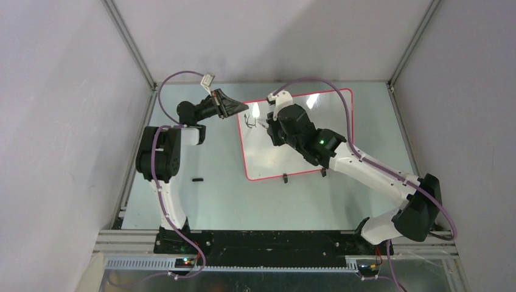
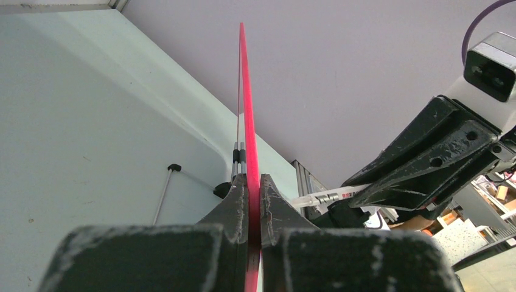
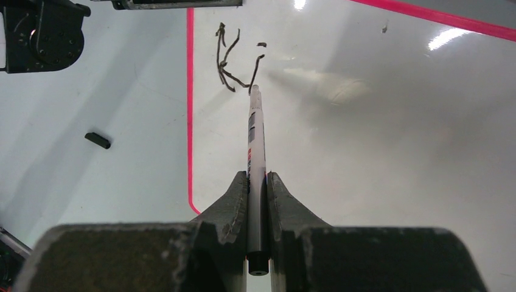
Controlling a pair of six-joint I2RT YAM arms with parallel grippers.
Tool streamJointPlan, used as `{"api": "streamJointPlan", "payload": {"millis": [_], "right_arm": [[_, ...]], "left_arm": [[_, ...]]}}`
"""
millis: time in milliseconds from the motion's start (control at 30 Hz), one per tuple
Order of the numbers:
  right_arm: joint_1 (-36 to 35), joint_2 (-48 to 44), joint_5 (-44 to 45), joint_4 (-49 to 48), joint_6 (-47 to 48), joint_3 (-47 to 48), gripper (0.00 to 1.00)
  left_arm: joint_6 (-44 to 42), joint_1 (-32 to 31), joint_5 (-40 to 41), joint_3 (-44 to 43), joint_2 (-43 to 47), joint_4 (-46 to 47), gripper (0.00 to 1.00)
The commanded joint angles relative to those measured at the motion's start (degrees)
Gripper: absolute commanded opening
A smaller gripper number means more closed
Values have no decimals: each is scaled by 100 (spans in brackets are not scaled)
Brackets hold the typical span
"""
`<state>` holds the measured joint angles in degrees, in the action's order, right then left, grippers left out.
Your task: Write a sentence on the whiteboard
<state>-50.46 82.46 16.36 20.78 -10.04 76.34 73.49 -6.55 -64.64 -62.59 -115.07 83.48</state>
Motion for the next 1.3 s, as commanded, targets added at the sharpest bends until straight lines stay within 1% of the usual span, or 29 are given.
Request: {"api": "streamJointPlan", "payload": {"millis": [0, 433, 1267], "right_arm": [[110, -210, -39, 12, 4, 246, 0], [92, 47, 100, -319, 339, 244, 0], [236, 344, 47, -427, 310, 323, 0]], "left_arm": [[-11, -157, -120, -89, 307, 432, 0], [-8, -159, -128, -106, 289, 432, 0], [-15, -154, -124, -96, 292, 432, 0]]}}
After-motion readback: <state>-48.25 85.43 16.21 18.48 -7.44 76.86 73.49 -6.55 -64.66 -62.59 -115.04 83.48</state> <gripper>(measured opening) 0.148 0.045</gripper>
